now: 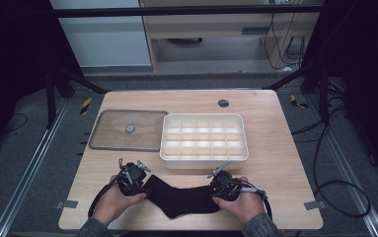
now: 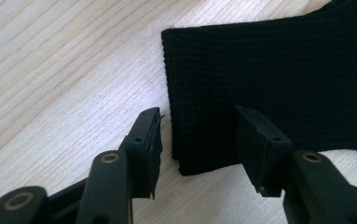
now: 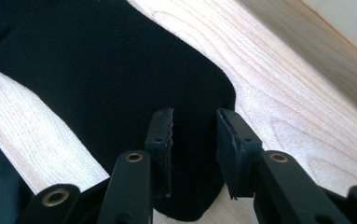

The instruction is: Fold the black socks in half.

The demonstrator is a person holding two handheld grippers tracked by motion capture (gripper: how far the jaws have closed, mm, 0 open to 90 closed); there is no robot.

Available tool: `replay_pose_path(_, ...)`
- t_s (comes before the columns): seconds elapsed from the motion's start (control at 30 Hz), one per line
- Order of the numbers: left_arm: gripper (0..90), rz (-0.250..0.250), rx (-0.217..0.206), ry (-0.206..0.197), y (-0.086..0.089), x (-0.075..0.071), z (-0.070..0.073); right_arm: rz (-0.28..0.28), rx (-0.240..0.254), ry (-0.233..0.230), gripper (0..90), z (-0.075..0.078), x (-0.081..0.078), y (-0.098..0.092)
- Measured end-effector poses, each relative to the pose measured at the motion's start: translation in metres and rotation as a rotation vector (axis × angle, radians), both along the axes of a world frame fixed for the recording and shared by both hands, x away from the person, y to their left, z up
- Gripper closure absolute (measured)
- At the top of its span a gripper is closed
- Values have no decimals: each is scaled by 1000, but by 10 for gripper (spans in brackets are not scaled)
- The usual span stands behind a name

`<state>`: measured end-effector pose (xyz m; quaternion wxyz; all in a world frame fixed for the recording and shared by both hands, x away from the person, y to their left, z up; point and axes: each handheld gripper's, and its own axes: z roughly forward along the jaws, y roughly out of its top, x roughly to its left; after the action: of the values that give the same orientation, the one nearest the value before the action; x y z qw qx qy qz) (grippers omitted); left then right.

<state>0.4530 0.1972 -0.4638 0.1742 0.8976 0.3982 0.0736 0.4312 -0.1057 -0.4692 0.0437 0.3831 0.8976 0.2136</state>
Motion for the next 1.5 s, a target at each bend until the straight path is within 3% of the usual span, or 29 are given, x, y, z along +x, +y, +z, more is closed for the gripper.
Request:
replay_pose_path(0.13,525,19,-7,4,1,4,0,2,16,7,664,0,1,-2)
replay_pose_path(0.57,544,8,-22,41,-2,14,-3,11,0,5,661,-2,1,-1)
replay_pose_path(0.97,743,-33,-21,67,-8,12,-3,11,3,7,631,-1,2,-2)
replay_pose_path(1.13,764,-37,-21,67,-9,12,-3,15,7,-7,566,3,-2,-3)
replay_pose_path(1.5,787,-42,-15,57,-6,11,0,39,-15,-5,633,-1,-8,-6)
